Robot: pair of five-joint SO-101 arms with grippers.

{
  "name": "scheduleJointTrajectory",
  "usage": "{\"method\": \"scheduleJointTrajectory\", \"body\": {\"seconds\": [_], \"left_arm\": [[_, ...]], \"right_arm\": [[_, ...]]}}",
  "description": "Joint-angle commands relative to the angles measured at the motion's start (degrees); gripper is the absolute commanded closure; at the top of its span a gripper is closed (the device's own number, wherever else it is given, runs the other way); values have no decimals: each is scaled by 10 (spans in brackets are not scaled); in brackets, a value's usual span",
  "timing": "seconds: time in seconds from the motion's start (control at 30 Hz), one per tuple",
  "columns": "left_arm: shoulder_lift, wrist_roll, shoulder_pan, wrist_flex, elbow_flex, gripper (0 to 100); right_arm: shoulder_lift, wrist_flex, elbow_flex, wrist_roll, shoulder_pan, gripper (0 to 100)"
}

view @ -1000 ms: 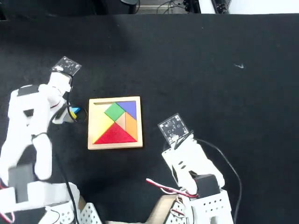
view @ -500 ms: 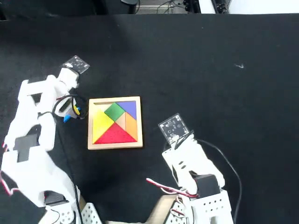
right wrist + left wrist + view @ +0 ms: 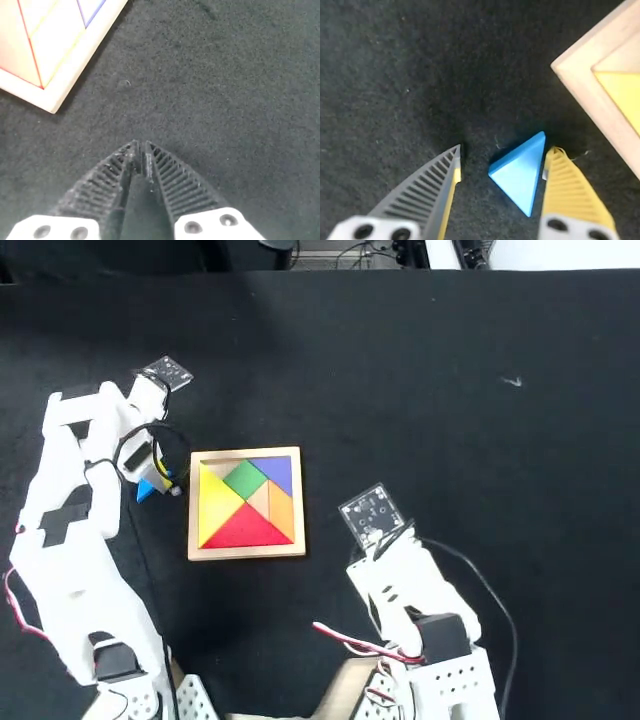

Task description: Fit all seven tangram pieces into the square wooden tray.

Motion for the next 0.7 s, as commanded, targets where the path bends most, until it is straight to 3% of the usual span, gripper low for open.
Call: {"method": "scheduleJointTrajectory", "body": {"seconds": [0.0,0.23,0.67], "left_arm": [[5,-19,-11,0,-24,746],[3,-22,-7,32,-29,860],[1,-18,-11,52,-33,873]], "right_arm": [[-53,4,-2,4,7,977],[-53,4,-2,4,7,977],[-53,4,-2,4,7,977]]}}
